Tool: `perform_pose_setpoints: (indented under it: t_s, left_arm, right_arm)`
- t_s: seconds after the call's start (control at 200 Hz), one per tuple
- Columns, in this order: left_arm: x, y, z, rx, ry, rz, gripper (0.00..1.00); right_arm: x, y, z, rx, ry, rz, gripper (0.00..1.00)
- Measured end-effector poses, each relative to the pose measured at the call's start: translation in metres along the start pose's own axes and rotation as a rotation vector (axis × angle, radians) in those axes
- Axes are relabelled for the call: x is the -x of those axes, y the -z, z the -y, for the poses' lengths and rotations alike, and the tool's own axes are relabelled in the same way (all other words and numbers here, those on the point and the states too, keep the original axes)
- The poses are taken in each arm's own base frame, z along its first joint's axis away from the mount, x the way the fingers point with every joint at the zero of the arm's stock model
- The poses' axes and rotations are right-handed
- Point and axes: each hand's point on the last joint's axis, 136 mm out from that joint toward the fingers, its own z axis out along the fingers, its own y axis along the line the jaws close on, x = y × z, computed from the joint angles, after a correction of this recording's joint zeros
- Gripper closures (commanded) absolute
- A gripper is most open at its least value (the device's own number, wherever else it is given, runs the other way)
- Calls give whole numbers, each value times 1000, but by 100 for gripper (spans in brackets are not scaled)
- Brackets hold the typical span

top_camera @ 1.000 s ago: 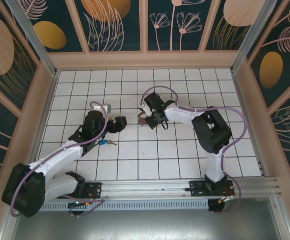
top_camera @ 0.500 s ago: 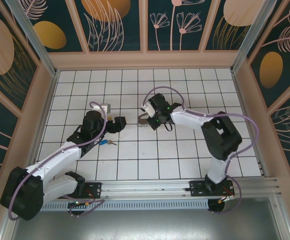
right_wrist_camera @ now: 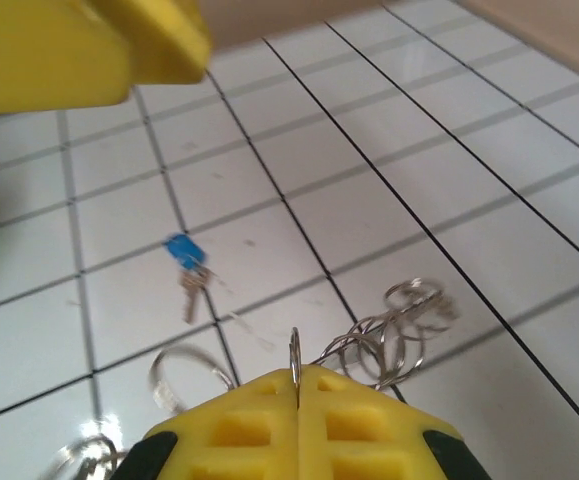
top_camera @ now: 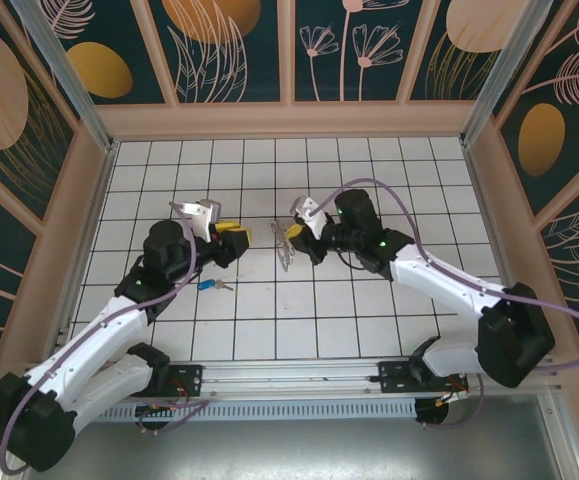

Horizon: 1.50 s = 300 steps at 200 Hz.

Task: Put the keys on the keyring

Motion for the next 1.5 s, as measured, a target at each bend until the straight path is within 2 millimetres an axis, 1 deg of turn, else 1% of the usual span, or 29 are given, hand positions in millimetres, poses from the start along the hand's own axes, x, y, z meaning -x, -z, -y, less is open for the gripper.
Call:
perform_pose_setpoints:
  t_s: [0.115, 0.21, 0.34, 0.43, 0.485, 0.566, 0.646, 0.746, 0.856, 1.026, 1.291, 1.501]
  left_arm:
    - [17, 11, 27, -96, -43, 44, 63]
    - [24, 17, 43, -159, -77, 62, 66]
    - [17, 19, 67, -257, -128, 42, 67]
    - [10, 22, 87, -340, -187, 25, 61]
    - [7, 26, 99, -387, -227, 25, 59]
    - [7, 33, 113, -441, -283, 42, 60]
    - [10, 39, 123, -479, -332, 67, 65]
    - [11, 41, 126, -496, -373, 83, 68]
    - [7, 39, 128, -507, -396, 75, 71]
    - [-2, 35, 131, -529, -425, 49, 76]
    - [-2, 36, 144, -567, -473, 49, 79]
    - [-10, 30, 142, -561, -482, 13, 83]
  right_arm:
    - [21, 15, -20, 72, 51, 99, 100]
    - [38, 28, -36, 129, 101, 188, 100]
    - [52, 43, -57, 217, 142, 279, 100]
    - [61, 50, -67, 267, 164, 324, 100]
    - [65, 55, -73, 293, 177, 345, 100]
    - [70, 61, -80, 326, 193, 369, 100]
    - [72, 67, -87, 357, 210, 390, 100]
    - [71, 74, -95, 384, 230, 408, 100]
    - [70, 78, -100, 400, 242, 417, 100]
    - [70, 79, -102, 409, 245, 418, 100]
    - [70, 79, -103, 412, 248, 420, 100]
    - [68, 75, -103, 416, 242, 412, 100]
